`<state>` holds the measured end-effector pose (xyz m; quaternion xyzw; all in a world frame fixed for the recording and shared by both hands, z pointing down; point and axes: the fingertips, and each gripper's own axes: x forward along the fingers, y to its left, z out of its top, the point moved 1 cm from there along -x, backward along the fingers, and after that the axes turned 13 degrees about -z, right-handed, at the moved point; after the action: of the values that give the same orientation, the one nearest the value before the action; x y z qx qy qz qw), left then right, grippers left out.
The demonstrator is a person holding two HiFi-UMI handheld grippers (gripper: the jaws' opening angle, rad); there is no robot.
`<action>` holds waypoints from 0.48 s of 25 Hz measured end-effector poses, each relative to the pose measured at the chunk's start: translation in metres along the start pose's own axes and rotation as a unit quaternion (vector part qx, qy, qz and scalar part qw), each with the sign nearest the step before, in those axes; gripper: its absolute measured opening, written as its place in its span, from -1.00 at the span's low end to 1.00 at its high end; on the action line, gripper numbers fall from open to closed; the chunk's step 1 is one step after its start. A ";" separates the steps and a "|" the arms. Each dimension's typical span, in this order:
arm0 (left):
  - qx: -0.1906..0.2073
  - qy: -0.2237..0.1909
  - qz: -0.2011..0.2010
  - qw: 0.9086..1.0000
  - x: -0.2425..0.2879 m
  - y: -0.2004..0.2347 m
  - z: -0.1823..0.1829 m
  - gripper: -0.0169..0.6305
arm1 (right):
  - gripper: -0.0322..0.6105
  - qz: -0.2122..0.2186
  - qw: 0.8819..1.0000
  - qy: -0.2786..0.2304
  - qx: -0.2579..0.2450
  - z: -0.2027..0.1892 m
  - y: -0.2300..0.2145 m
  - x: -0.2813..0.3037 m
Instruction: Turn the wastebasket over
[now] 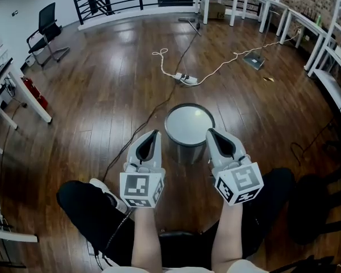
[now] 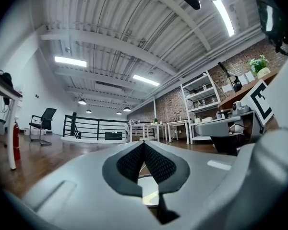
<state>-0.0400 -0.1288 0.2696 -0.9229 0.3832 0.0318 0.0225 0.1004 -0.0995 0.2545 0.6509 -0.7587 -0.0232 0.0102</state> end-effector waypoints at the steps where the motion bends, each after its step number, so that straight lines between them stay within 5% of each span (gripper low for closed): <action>1: 0.002 -0.001 0.001 1.000 0.010 0.010 0.001 -0.90 | -0.93 0.001 1.000 0.000 -0.003 0.002 -0.002 0.014; 12: -0.013 0.024 0.031 0.999 0.084 0.110 -0.040 -0.90 | -0.93 0.052 0.995 0.086 -0.028 -0.045 -0.008 0.139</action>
<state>-0.0567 -0.2685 0.3010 -0.9111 0.4119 0.0156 0.0005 0.0891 -0.2395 0.2970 0.6093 -0.7872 0.0117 0.0947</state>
